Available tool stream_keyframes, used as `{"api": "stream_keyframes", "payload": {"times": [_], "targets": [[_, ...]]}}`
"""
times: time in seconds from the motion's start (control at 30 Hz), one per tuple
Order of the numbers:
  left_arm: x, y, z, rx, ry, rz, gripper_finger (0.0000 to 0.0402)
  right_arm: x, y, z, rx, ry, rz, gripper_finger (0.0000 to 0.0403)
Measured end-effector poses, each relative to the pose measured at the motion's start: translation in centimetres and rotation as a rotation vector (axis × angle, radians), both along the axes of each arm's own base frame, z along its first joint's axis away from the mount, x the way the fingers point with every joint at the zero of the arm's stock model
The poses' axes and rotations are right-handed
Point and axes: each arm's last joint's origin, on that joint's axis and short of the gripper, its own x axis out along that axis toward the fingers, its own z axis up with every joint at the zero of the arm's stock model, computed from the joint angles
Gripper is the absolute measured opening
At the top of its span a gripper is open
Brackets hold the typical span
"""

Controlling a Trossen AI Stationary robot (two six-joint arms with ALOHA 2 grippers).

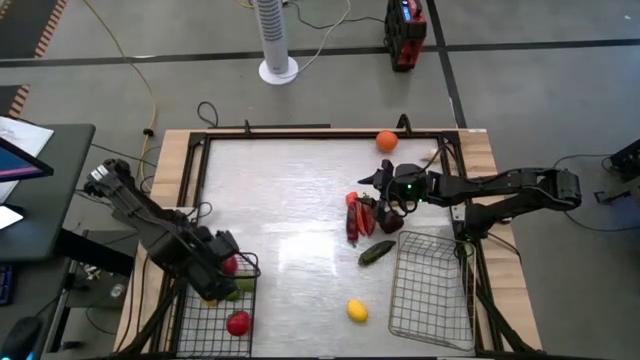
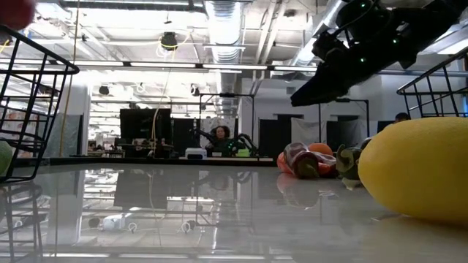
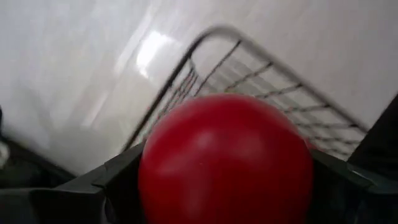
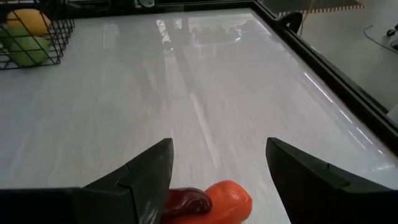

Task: Sort produce into baskets
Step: Put the red tomato into the black wire basket, then put the bottom yellow lemon into the black wire basket

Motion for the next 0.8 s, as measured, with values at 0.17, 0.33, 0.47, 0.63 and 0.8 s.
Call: {"api": "stream_keyframes", "payload": {"times": [0.17, 0.33, 0.47, 0.63, 0.8], "targets": [[-0.3, 0.1, -2.5, 0.016, 0.087, 0.031, 0.0317, -0.1, -0.2, -0.1, 0.001, 0.007, -0.008, 0.0286], [0.1, 0.8, -4.4, -0.038, 0.160, 0.049, 0.0345, -0.2, -0.3, 0.0, 0.011, 0.028, -0.012, 0.0285], [0.6, 1.3, -4.7, -0.068, 0.176, 0.038, 0.0370, -0.1, -0.3, 0.3, 0.049, 0.107, -0.022, 0.0286], [1.2, 2.2, -4.7, -0.108, 0.199, 0.025, 0.0389, 0.1, 0.0, 0.8, 0.043, 0.111, -0.007, 0.0285], [3.0, 2.4, -4.4, -0.219, 0.093, -0.111, 0.0394, 0.5, 1.2, 1.9, 0.060, 0.155, 0.041, 0.0285]]}}
